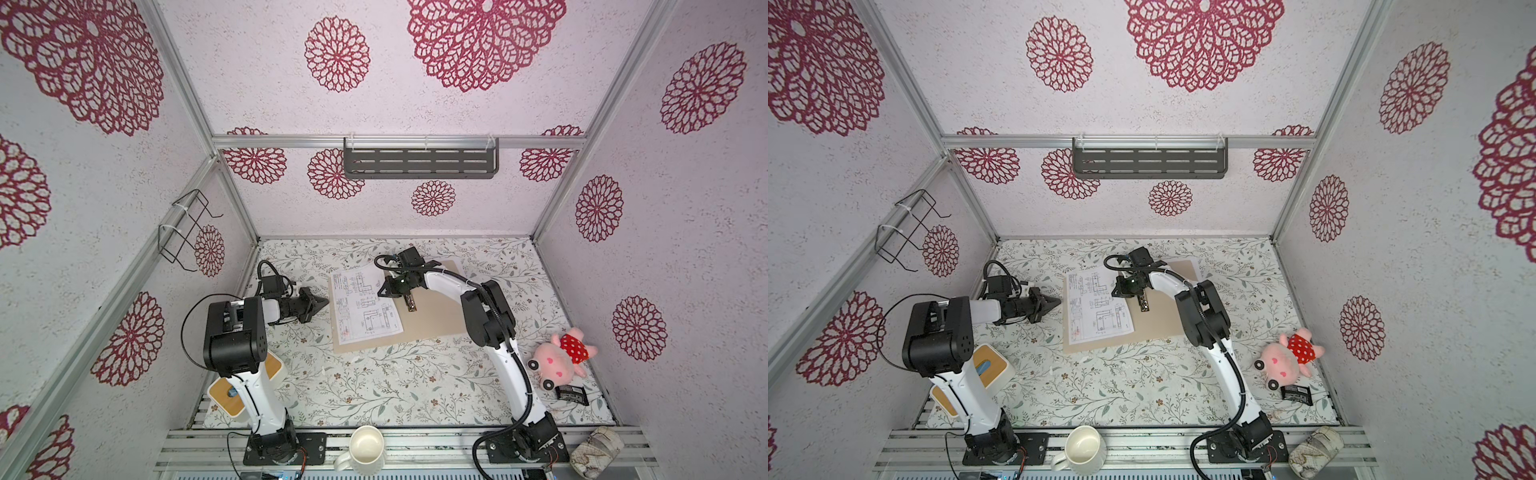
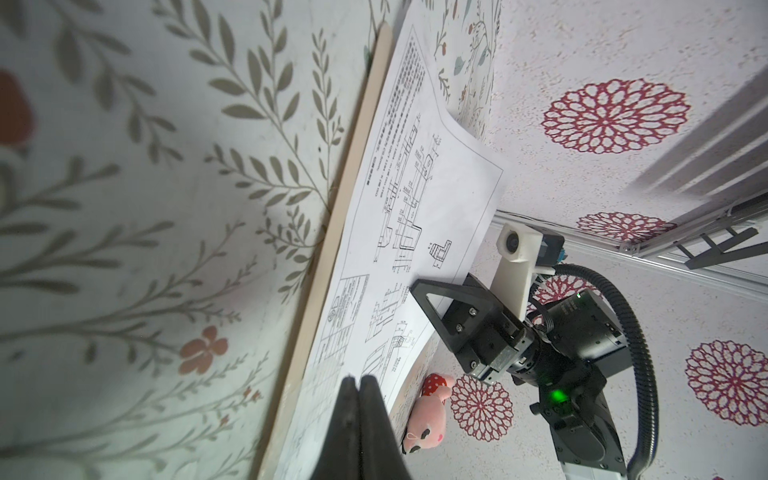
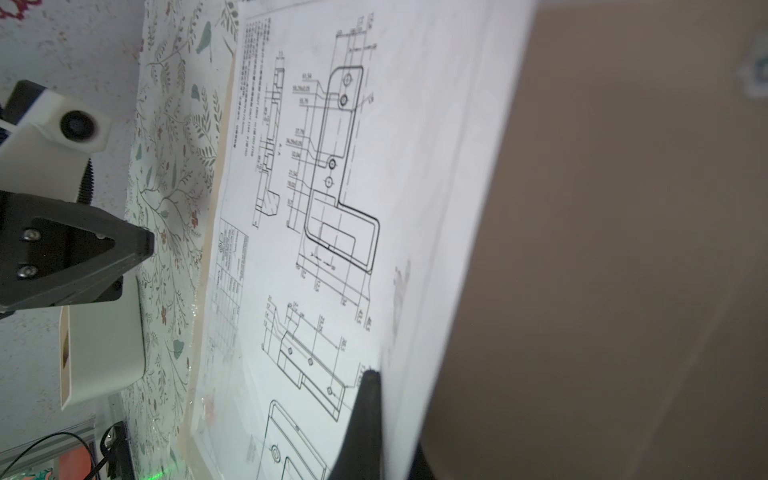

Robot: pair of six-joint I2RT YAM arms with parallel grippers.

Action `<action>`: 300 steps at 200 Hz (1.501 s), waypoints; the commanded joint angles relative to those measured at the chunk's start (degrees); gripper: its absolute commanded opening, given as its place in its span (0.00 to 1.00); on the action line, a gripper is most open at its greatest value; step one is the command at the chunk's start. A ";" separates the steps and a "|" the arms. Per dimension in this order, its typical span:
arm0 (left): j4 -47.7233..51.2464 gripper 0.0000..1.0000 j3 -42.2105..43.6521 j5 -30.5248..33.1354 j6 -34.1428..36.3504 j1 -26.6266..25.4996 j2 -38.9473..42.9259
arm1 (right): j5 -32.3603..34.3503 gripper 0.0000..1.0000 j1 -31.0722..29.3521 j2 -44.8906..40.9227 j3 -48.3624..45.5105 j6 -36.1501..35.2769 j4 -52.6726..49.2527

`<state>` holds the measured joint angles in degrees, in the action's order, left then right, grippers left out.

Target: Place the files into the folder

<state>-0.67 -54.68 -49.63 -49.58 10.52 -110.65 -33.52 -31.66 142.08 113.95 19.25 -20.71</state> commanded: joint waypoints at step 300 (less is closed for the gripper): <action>8.24 0.29 3.88 4.72 5.64 -2.43 0.79 | 0.97 0.00 -1.56 -3.53 -1.28 0.00 -1.60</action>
<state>7.94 -51.09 -45.78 -44.99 8.88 -108.14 -33.69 -32.95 142.06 113.75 19.14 -20.91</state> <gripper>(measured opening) 0.301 0.051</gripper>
